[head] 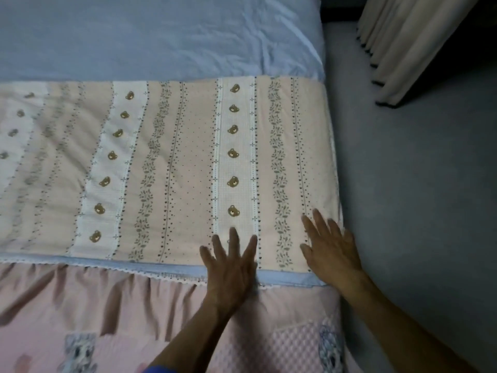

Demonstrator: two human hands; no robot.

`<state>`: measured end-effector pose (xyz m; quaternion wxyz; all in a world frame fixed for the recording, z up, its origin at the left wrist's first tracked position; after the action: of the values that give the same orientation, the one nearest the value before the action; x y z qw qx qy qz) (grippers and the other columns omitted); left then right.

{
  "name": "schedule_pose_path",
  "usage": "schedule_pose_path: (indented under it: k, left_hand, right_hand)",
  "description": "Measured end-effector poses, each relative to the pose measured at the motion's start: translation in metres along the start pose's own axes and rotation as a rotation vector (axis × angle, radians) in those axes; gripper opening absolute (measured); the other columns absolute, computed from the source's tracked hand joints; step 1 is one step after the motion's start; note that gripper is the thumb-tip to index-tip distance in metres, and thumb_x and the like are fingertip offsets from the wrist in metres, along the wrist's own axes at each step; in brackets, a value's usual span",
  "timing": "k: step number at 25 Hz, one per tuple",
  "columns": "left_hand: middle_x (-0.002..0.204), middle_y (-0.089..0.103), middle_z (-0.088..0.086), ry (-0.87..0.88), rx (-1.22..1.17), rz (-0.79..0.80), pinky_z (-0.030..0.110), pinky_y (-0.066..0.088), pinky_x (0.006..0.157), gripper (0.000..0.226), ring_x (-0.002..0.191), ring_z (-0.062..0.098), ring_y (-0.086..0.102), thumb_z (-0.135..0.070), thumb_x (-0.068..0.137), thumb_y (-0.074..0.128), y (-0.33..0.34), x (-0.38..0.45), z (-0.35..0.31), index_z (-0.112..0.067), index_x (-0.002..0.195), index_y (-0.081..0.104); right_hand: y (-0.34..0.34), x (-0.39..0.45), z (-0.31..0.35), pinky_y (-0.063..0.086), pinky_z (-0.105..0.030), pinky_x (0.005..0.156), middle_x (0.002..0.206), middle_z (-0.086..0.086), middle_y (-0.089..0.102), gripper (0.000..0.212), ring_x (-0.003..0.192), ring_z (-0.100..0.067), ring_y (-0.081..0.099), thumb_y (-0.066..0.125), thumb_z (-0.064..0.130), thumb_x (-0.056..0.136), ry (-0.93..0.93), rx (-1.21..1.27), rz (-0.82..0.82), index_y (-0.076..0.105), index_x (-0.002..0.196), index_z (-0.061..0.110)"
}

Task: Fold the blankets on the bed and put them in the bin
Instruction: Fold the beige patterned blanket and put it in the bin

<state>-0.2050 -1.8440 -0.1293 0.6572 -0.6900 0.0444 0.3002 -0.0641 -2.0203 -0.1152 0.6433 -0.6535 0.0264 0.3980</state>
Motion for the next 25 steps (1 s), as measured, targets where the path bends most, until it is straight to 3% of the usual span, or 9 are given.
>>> schedule_pose_path:
  k: [2, 4, 6, 8, 11, 14, 16, 19, 25]
  left_hand:
    - [0.145, 0.045, 0.018, 0.088, -0.024, 0.094, 0.072, 0.032, 0.089, 0.056, 0.122, 0.056, 0.043, -0.049, 0.086, 0.049, 0.023, -0.021, -0.016, -0.033, 0.14, 0.046]
    - [0.151, 0.037, 0.011, 0.117, -0.039, 0.225, 0.071, 0.025, 0.095, 0.058, 0.129, 0.052, 0.037, -0.058, 0.087, 0.033, 0.018, -0.026, -0.015, -0.037, 0.14, 0.041]
    - [0.154, 0.027, 0.004, 0.12, -0.037, 0.247, 0.068, 0.009, 0.103, 0.065, 0.134, 0.042, 0.033, -0.065, 0.086, 0.016, -0.004, -0.027, -0.011, -0.036, 0.142, 0.033]
    - [0.149, 0.035, 0.003, 0.092, -0.071, 0.189, 0.068, 0.005, 0.107, 0.067, 0.132, 0.033, 0.04, -0.064, 0.088, 0.012, -0.029, -0.033, -0.016, -0.032, 0.143, 0.033]
    - [0.142, 0.05, 0.012, -0.083, -0.204, 0.1, 0.075, 0.026, 0.098, 0.064, 0.129, 0.037, 0.048, -0.053, 0.088, 0.032, -0.065, -0.046, -0.035, -0.023, 0.143, 0.045]
    - [0.136, 0.055, 0.015, -0.211, -0.336, 0.08, 0.076, 0.031, 0.091, 0.064, 0.122, 0.038, 0.055, -0.054, 0.09, 0.028, -0.081, -0.051, -0.059, -0.02, 0.141, 0.047]
    - [0.148, 0.043, 0.013, -0.381, -0.444, 0.052, 0.074, 0.027, 0.097, 0.068, 0.131, 0.036, 0.047, -0.058, 0.094, 0.018, -0.086, -0.052, -0.081, -0.022, 0.15, 0.032]
    - [0.163, 0.005, 0.004, -0.633, -0.57, 0.082, 0.066, 0.008, 0.113, 0.069, 0.148, 0.029, 0.012, -0.058, 0.097, 0.025, -0.089, -0.053, -0.137, -0.034, 0.153, -0.007]
    - [0.163, 0.002, 0.006, -0.851, -0.786, 0.14, 0.066, 0.003, 0.111, 0.078, 0.148, 0.031, 0.009, -0.067, 0.092, 0.028, -0.126, -0.064, -0.222, -0.035, 0.153, -0.008]
  right_hand:
    - [0.032, -0.013, -0.026, 0.011, -0.062, 0.116, 0.164, 0.001, -0.015, 0.064, 0.15, -0.028, 0.01, 0.026, 0.048, 0.103, 0.167, 0.054, 0.335, -0.012, 0.154, 0.035]
    - [0.031, -0.028, -0.046, 0.008, -0.062, 0.116, 0.164, -0.001, 0.01, 0.065, 0.146, -0.029, 0.024, 0.029, 0.048, 0.102, 0.261, -0.061, 0.49, -0.004, 0.155, 0.032]
    - [0.001, -0.032, -0.052, 0.014, -0.058, 0.115, 0.151, -0.001, 0.041, 0.054, 0.135, -0.028, 0.038, 0.034, 0.046, 0.098, 0.311, -0.148, 0.394, 0.026, 0.15, 0.032]
    - [-0.039, -0.035, -0.043, 0.019, -0.054, 0.113, 0.145, 0.001, 0.046, 0.045, 0.131, -0.026, 0.04, 0.035, 0.043, 0.096, 0.279, -0.166, 0.245, 0.039, 0.14, 0.032]
    - [-0.085, -0.041, -0.029, 0.018, -0.054, 0.114, 0.157, -0.002, 0.027, 0.055, 0.14, -0.028, 0.028, 0.032, 0.042, 0.099, 0.108, -0.156, 0.075, 0.024, 0.151, 0.027]
    - [-0.119, -0.03, -0.035, 0.016, -0.054, 0.117, 0.163, -0.002, 0.013, 0.06, 0.147, -0.028, 0.016, 0.033, 0.042, 0.1, -0.029, -0.128, 0.023, 0.015, 0.155, 0.024]
    - [-0.136, -0.023, -0.06, 0.018, -0.054, 0.117, 0.164, -0.002, 0.011, 0.062, 0.148, -0.027, 0.014, 0.035, 0.043, 0.099, -0.121, -0.121, 0.014, 0.015, 0.155, 0.025]
    - [-0.166, -0.018, -0.128, 0.018, -0.053, 0.117, 0.165, -0.004, 0.005, 0.067, 0.149, -0.027, 0.012, 0.038, 0.048, 0.099, -0.203, -0.205, 0.09, 0.012, 0.156, 0.025]
    - [-0.232, 0.01, -0.196, 0.018, -0.054, 0.115, 0.165, -0.006, 0.003, 0.073, 0.149, -0.03, 0.012, 0.04, 0.052, 0.098, -0.29, -0.311, 0.105, 0.008, 0.156, 0.023]
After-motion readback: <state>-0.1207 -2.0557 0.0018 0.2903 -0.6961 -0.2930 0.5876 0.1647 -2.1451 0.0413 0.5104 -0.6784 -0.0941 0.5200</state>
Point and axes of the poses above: each hand's wrist, its own x-axis towards the middle knuckle, its own y-axis out of the palm, z = x × y, the point moved 4 cm from there along x, towards the middle knuckle
